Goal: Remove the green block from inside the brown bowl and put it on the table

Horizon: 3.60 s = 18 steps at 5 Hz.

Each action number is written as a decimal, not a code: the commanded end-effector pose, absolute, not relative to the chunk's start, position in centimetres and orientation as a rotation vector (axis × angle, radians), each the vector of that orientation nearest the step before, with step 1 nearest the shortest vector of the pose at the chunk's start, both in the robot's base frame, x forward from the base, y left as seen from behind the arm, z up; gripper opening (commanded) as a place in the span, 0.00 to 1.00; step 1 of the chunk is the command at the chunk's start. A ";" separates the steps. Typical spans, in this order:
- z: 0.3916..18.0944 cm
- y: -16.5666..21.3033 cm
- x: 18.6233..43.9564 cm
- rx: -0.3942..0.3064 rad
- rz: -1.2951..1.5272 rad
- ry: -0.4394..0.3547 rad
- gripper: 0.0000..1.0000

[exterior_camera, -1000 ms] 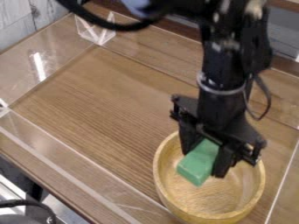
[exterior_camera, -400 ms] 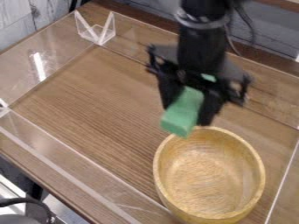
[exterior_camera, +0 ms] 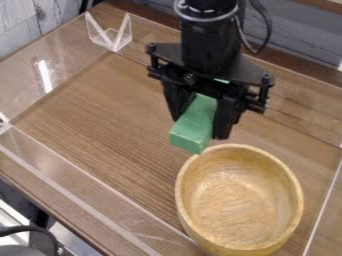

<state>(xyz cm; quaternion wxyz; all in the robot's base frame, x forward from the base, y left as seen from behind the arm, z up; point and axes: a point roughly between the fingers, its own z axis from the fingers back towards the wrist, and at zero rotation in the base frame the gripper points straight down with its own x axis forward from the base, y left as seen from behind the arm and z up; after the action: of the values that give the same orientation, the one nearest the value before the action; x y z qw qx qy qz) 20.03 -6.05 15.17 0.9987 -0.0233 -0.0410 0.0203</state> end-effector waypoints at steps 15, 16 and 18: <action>12.3 3.0 18.6 0.028 0.048 -0.112 0.00; 11.8 3.5 18.8 0.032 0.050 -0.111 0.00; 10.6 4.4 19.3 0.039 0.056 -0.109 0.00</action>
<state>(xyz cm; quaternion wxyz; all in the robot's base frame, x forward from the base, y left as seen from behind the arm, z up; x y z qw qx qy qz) 18.97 4.13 10.07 0.9986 0.0148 -0.0418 0.0299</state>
